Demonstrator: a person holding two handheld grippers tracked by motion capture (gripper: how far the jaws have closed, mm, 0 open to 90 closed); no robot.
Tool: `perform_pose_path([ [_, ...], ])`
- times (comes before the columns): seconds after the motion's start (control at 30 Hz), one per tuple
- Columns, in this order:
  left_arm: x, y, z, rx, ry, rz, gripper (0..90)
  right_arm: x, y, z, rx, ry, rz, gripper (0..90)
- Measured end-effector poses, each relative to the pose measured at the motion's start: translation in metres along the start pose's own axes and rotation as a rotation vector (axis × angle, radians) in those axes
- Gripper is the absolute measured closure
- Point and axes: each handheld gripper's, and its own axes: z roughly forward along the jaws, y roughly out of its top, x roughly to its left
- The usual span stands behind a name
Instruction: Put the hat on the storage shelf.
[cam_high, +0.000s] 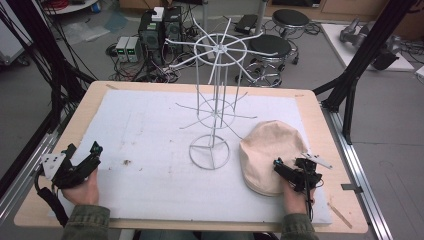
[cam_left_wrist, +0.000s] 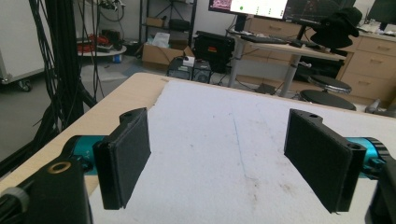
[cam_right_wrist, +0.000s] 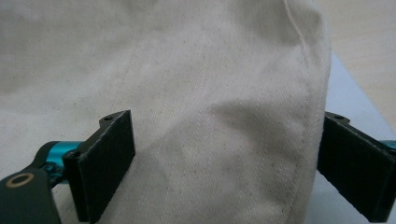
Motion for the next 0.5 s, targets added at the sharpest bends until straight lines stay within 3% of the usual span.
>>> perform_pose_path([
  [0.17, 0.0001, -0.0001, -0.0002, 0.0, 0.001, -0.003, 22.8, -0.0013, -0.0004, 0.0075, 0.088, 0.017, 0.014, 7.8],
  [0.5, 0.0007, -0.0007, -0.001, 0.002, 0.002, -0.01, 22.8, 0.0035, -0.0002, 0.0079, 0.117, -0.017, -0.046, 8.9],
])
